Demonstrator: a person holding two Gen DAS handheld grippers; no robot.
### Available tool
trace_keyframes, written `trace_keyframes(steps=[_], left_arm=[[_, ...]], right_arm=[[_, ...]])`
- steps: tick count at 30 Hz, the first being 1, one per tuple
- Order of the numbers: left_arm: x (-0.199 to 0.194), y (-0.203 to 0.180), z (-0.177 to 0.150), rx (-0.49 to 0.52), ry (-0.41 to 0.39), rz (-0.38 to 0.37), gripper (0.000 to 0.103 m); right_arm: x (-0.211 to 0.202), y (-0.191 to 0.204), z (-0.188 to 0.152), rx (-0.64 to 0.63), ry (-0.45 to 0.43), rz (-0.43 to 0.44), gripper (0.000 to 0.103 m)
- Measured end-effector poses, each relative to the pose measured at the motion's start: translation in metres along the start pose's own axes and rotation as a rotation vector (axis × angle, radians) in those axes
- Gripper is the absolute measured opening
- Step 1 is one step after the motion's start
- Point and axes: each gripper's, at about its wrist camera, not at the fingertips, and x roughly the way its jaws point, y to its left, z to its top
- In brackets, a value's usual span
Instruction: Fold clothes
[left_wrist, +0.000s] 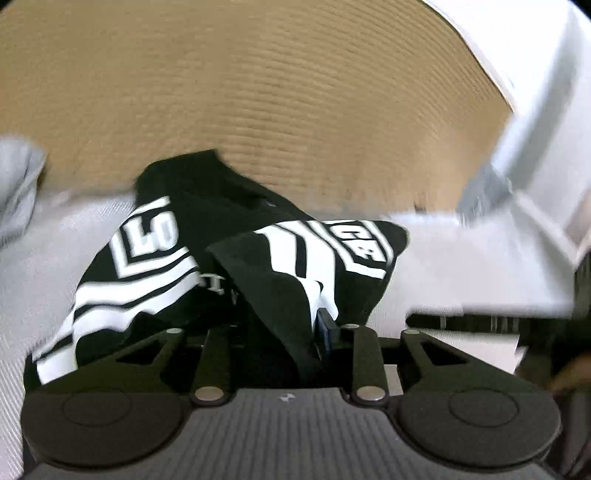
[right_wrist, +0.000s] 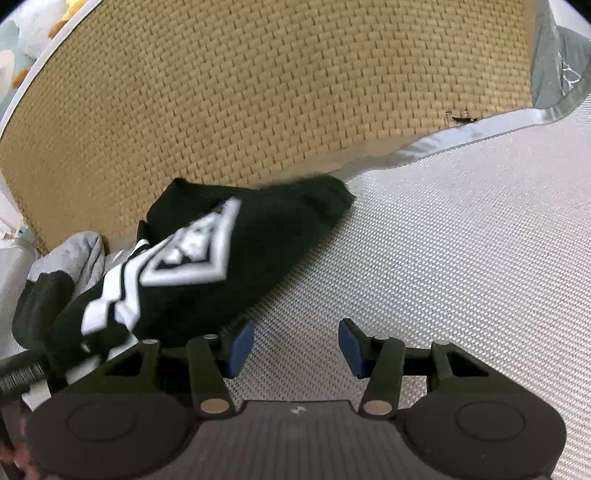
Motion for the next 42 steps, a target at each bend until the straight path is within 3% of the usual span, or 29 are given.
trace_keyframes(steps=[4, 8, 12, 15, 18, 19, 22, 24, 29, 34, 35, 37, 40, 42], left_arm=[[0.000, 0.027, 0.000, -0.084, 0.016, 0.007, 0.039], [-0.008, 0.036, 0.010, -0.115, -0.018, -0.021, 0.044], [0.003, 0.042, 0.024, -0.129, 0.030, -0.006, 0.044], [0.005, 0.032, 0.030, -0.042, 0.057, 0.032, 0.049], [-0.005, -0.001, 0.030, 0.173, -0.003, 0.155, 0.064], [-0.008, -0.013, 0.029, 0.251, -0.017, 0.166, 0.071], [-0.006, -0.041, 0.027, 0.369, 0.010, 0.104, 0.077], [0.004, -0.058, 0.023, 0.447, 0.040, 0.099, 0.080], [0.060, -0.090, 0.006, 0.667, 0.179, 0.190, 0.081], [0.091, -0.095, 0.000, 0.760, 0.229, 0.265, 0.081], [0.096, -0.095, -0.001, 0.777, 0.245, 0.273, 0.078], [0.104, -0.093, -0.001, 0.801, 0.271, 0.293, 0.035], [0.096, -0.085, 0.008, 0.737, 0.251, 0.267, 0.014], [0.085, -0.079, 0.016, 0.683, 0.208, 0.239, 0.012]], right_arm=[[0.006, 0.006, -0.006, -0.019, 0.025, 0.004, 0.055], [0.017, 0.014, -0.015, -0.042, 0.076, 0.045, 0.055], [0.028, 0.025, -0.028, -0.085, 0.109, 0.080, 0.055], [0.036, 0.035, -0.037, -0.154, 0.111, 0.070, 0.055], [0.041, 0.043, -0.044, -0.208, 0.112, 0.060, 0.055], [0.041, 0.044, -0.044, -0.215, 0.112, 0.056, 0.055], [0.039, 0.044, -0.041, -0.206, 0.106, 0.044, 0.055], [0.040, 0.042, -0.039, -0.189, 0.104, 0.041, 0.055], [0.038, 0.034, -0.035, -0.155, 0.103, 0.022, 0.055], [0.038, 0.032, -0.031, -0.144, 0.106, 0.016, 0.055], [0.038, 0.032, -0.031, -0.142, 0.106, 0.016, 0.055], [0.039, 0.032, -0.030, -0.138, 0.105, 0.014, 0.055], [0.038, 0.032, -0.031, -0.135, 0.102, 0.014, 0.055], [0.038, 0.031, -0.031, -0.146, 0.105, 0.019, 0.055]])
